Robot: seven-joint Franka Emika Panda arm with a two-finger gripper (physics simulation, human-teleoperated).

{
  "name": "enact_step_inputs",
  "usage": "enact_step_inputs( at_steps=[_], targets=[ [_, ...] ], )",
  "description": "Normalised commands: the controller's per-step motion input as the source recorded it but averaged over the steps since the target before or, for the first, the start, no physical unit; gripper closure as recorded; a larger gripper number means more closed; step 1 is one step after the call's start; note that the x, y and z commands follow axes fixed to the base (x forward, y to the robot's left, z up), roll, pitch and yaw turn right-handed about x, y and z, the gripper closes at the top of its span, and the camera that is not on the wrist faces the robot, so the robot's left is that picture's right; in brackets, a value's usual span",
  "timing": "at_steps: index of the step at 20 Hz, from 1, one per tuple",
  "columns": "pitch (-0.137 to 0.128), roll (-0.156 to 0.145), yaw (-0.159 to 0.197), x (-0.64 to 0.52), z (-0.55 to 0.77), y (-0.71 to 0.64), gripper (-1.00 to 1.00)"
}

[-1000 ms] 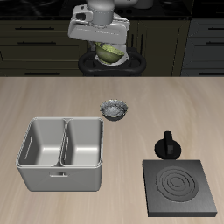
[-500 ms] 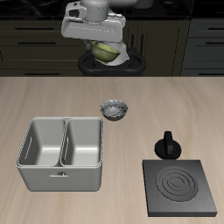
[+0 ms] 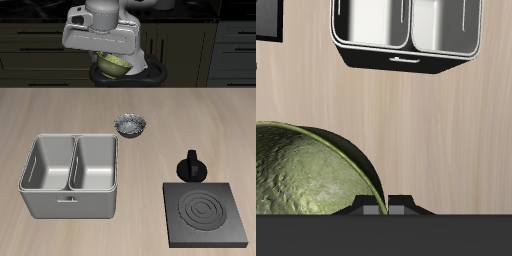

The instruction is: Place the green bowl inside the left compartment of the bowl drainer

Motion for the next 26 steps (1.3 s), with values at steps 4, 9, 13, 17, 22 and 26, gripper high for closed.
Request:
enact_step_inputs(
  at_steps=[4,9,13,17,22,26],
  targets=[
    [0.011,-0.032,-0.003,0.23,0.01,-0.16,1.00],
    [0.000,-0.023,0.014,0.36,0.07,-0.12,1.00],
    [-0.007,-0.030,-0.009,0.27,0.13,-0.12,1.00],
    [0.003,-0.039,-0.010,0.31,0.09,-0.11,1.00],
    [-0.005,-0.017,-0.002,0.20,0.08,-0.10,1.00],
    [-0.019,0.007,0.009,0.13,0.05,0.01,1.00]
  ],
)
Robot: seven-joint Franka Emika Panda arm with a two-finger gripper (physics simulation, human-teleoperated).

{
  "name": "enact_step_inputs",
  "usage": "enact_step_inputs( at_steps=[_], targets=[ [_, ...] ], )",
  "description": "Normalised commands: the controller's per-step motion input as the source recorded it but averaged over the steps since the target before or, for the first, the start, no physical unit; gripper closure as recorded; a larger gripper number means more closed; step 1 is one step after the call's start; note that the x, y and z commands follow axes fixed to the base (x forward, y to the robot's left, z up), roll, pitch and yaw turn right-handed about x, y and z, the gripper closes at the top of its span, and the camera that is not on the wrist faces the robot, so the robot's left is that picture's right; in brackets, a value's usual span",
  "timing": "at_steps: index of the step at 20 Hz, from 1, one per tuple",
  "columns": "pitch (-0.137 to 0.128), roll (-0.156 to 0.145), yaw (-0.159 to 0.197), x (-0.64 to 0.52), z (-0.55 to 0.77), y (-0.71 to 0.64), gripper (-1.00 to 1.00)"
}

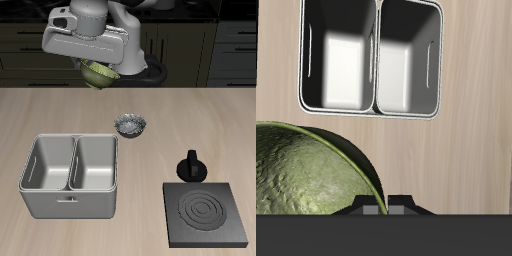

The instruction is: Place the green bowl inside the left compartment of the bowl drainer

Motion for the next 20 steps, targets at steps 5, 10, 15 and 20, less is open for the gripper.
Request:
enact_step_inputs(
  at_steps=[5,10,15,20],
  targets=[
    [0.003,0.037,0.007,0.52,0.09,0.16,1.00],
    [0.006,0.016,-0.016,0.24,0.01,0.07,1.00],
    [-0.007,0.026,-0.011,0.26,0.06,0.07,1.00],
    [0.000,0.029,-0.018,0.25,0.01,0.06,1.00]
  ],
)
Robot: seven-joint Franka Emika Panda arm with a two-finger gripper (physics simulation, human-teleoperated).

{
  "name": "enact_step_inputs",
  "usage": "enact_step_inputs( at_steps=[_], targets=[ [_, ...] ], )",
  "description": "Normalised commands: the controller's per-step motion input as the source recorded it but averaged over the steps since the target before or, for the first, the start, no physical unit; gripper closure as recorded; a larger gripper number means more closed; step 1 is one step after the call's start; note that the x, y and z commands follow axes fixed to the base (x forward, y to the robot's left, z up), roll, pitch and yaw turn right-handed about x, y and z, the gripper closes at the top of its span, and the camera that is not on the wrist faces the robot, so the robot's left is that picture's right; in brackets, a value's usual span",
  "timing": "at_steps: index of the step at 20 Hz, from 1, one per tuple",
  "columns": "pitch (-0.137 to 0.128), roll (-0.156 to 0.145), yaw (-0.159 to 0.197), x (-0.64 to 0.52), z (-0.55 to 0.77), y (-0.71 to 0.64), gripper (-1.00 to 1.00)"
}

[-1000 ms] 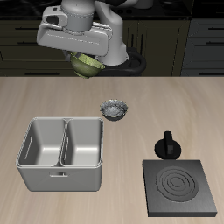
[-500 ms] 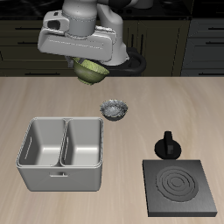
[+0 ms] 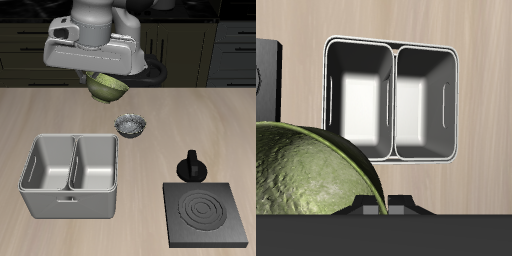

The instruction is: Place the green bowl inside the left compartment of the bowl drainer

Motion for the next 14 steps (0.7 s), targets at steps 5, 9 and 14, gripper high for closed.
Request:
enact_step_inputs(
  at_steps=[5,9,14],
  targets=[
    [-0.001,0.031,-0.005,0.28,-0.01,0.12,1.00],
    [0.005,0.008,-0.021,0.19,-0.02,0.07,1.00],
    [0.016,0.010,-0.013,0.22,-0.07,0.04,1.00]
  ],
)
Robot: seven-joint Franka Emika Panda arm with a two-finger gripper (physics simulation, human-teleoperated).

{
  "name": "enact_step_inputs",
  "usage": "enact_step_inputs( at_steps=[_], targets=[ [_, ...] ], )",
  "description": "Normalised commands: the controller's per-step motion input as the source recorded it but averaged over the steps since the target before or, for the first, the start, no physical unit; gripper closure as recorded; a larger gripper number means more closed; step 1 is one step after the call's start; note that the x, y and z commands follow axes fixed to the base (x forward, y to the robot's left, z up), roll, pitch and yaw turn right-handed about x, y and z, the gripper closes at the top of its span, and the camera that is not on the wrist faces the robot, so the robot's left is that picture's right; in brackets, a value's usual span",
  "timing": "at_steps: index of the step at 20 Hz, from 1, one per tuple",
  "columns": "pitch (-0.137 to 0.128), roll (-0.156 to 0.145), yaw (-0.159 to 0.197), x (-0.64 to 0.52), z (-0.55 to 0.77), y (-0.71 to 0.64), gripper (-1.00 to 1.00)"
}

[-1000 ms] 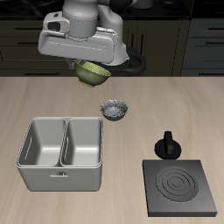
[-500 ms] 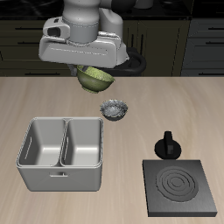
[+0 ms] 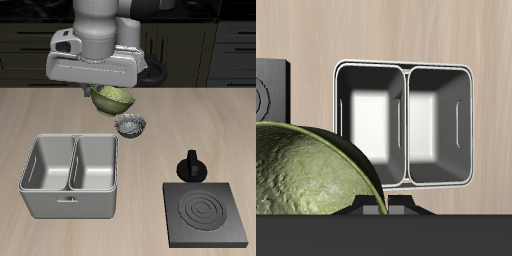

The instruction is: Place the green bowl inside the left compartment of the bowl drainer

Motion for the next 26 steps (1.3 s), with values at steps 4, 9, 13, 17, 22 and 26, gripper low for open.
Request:
enact_step_inputs(
  at_steps=[4,9,13,17,22,26],
  targets=[
    [0.006,0.030,-0.010,0.19,-0.08,0.10,1.00],
    [-0.005,0.035,-0.020,0.10,-0.03,0.04,1.00],
    [0.018,-0.010,-0.004,0.06,-0.16,-0.09,1.00],
    [0.014,-0.002,-0.005,0.02,-0.13,-0.11,1.00],
    [0.015,-0.012,0.009,0.02,-0.16,-0.09,1.00],
    [0.022,-0.005,0.015,0.04,-0.15,-0.05,1.00]
  ],
)
